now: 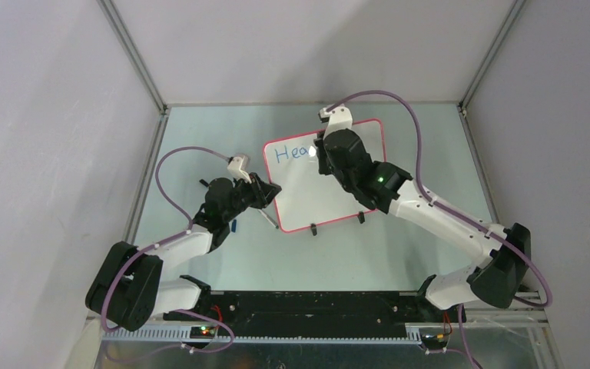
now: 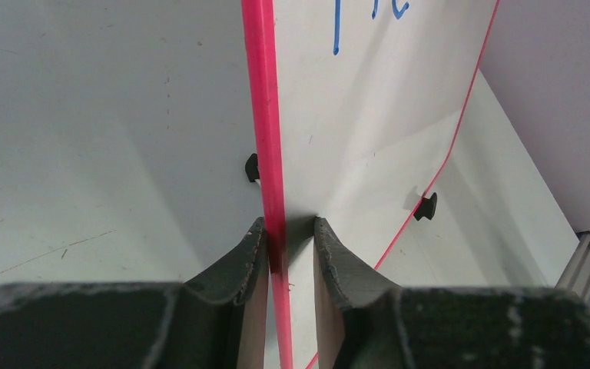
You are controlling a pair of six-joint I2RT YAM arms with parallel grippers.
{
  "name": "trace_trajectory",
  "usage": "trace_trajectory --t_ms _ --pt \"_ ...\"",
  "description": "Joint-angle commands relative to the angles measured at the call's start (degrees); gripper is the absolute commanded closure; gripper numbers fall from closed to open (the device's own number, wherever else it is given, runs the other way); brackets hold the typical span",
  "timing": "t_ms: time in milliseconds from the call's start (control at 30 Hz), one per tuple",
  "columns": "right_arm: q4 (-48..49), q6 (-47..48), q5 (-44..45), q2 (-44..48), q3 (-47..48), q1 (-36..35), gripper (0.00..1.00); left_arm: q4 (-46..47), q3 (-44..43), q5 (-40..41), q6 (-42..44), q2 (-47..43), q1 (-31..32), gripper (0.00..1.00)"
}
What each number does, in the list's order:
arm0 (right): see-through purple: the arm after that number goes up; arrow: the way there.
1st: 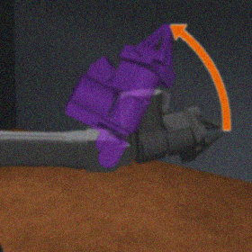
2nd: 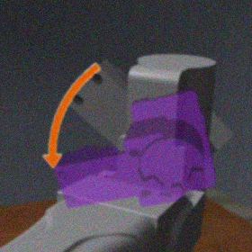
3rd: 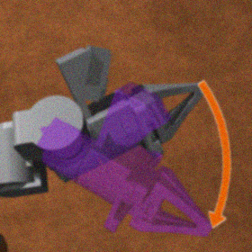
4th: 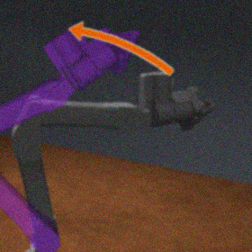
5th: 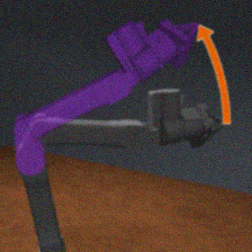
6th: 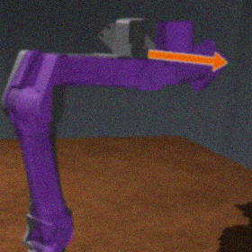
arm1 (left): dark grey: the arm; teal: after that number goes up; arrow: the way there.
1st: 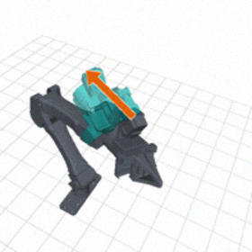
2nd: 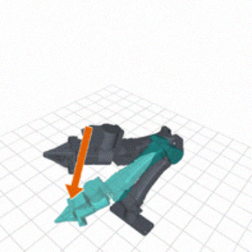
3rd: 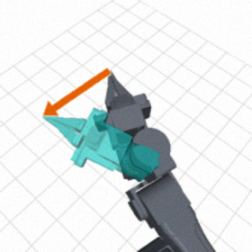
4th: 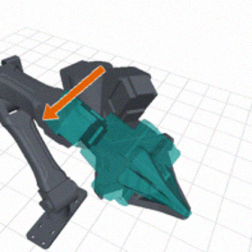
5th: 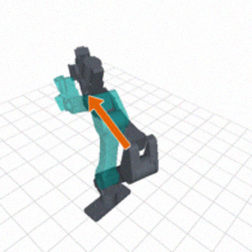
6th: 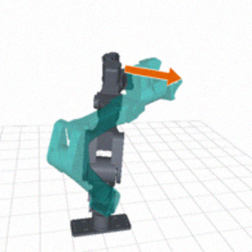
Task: Write a sentence on the whiteboard
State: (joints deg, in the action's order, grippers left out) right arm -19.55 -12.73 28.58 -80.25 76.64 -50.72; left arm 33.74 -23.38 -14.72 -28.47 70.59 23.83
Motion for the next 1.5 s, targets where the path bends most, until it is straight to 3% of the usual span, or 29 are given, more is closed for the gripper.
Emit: trace_trajectory --t_ms 0,1467 --pt "-3.0 -1.8 -0.8 -2.0 5.2 0.4 1.0 -1.7 -1.8 2.9 3.5 -0.6 0.4 0.81" --pt "-6.2 -3.1 -1.8 -11.8 12.4 3.1 1.0 -1.9 -1.8 3.0 3.6 -0.8 0.5 0.81"
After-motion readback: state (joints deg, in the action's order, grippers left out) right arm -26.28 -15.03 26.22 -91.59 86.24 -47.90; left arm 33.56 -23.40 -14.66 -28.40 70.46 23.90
